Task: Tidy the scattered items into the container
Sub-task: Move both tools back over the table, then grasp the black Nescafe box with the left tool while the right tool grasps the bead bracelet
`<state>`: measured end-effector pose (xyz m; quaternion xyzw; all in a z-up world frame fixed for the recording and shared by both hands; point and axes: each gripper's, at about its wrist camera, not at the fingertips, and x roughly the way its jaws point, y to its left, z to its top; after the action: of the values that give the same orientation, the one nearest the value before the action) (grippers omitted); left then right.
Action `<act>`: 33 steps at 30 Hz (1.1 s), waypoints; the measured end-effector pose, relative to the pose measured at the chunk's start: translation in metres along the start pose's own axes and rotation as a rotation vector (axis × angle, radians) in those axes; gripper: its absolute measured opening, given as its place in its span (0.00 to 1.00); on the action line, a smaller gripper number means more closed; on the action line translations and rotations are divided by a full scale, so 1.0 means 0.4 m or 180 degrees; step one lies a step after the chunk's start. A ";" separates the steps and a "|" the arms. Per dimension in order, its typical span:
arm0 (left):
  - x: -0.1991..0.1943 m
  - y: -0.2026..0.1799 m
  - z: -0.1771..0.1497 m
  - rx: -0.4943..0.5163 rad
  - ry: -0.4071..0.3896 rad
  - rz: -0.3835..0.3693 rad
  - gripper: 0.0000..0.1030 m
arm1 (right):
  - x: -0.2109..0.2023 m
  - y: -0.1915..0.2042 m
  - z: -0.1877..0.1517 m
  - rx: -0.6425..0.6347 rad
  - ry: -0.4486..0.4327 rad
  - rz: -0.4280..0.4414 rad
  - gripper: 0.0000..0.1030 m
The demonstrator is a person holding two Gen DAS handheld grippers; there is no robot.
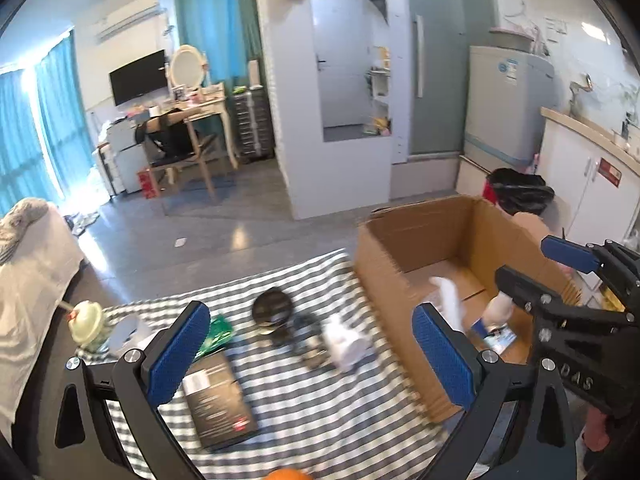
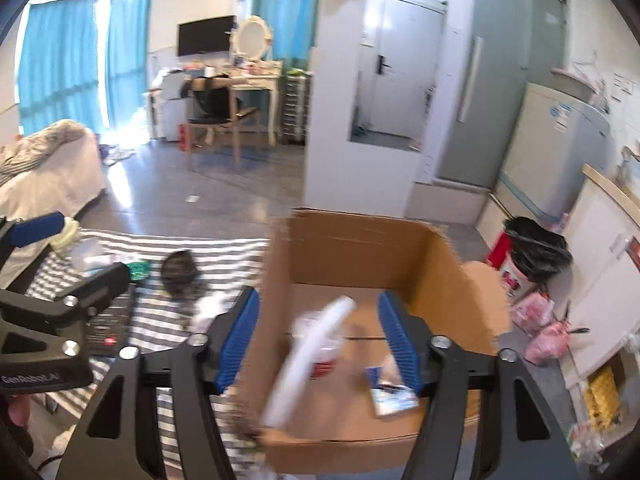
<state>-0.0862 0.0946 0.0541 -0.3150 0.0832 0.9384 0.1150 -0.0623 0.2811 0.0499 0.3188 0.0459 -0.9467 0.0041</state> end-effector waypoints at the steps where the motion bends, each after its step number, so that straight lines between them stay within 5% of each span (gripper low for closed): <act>1: -0.004 0.024 -0.019 -0.0023 -0.0011 0.0033 1.00 | 0.000 0.026 -0.008 -0.0018 -0.0018 0.0058 0.75; 6: 0.003 0.154 -0.125 -0.0305 0.0121 0.0198 1.00 | 0.022 0.140 -0.059 -0.0187 -0.0015 0.0193 0.90; 15: 0.074 0.297 -0.304 -0.0712 0.0412 0.0428 1.00 | 0.105 0.267 -0.134 -0.0277 0.0179 0.0338 0.90; 26: 0.163 0.315 -0.318 -0.0781 0.0578 0.0277 1.00 | 0.232 0.294 -0.110 -0.0274 0.0440 0.0313 0.90; 33: 0.248 0.309 -0.325 -0.0855 0.0767 0.0136 1.00 | 0.303 0.314 -0.089 -0.0286 0.0515 0.0069 0.90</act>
<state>-0.1220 -0.0377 -0.0984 -0.4359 -0.0230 0.8988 0.0412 -0.1326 0.1618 -0.0622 0.3942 0.0850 -0.9147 0.0250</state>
